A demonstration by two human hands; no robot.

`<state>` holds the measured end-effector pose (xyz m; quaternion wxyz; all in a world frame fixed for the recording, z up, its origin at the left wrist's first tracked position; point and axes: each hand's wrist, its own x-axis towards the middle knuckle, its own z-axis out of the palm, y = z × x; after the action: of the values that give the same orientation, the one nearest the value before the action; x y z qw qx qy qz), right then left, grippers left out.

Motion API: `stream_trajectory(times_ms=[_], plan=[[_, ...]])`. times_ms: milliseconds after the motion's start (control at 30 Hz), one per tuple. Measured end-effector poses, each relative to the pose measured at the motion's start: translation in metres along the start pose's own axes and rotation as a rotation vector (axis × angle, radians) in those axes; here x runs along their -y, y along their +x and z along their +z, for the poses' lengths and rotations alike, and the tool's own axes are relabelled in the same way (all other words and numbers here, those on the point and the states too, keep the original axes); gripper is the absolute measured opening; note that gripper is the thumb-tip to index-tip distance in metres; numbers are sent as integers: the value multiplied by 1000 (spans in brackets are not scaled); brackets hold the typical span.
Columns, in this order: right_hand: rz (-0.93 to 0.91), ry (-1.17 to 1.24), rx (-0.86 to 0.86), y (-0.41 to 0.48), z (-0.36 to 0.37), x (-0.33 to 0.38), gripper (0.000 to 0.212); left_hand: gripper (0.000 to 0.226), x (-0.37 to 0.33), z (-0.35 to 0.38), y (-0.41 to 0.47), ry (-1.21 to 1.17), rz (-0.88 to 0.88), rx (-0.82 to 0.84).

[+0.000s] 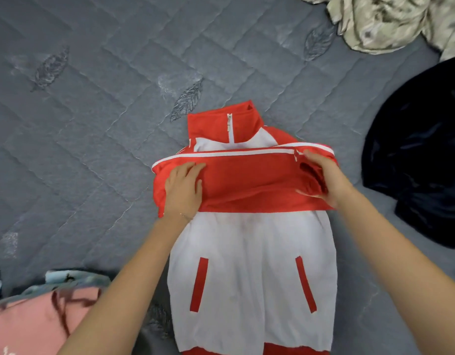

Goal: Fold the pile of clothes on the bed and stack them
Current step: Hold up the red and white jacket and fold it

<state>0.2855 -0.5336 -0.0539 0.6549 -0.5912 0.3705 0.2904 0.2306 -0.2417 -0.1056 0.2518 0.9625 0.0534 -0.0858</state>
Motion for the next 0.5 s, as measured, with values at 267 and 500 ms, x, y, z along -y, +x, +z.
stream_trajectory(times_ms=[267,500], plan=[[-174,-127,-264,27,-24,-29,31,64,7,24,-25,119,-328,-21],[-290,-372,-596,43,-41,-44,32,72,29,34,-41,227,-100,-5]])
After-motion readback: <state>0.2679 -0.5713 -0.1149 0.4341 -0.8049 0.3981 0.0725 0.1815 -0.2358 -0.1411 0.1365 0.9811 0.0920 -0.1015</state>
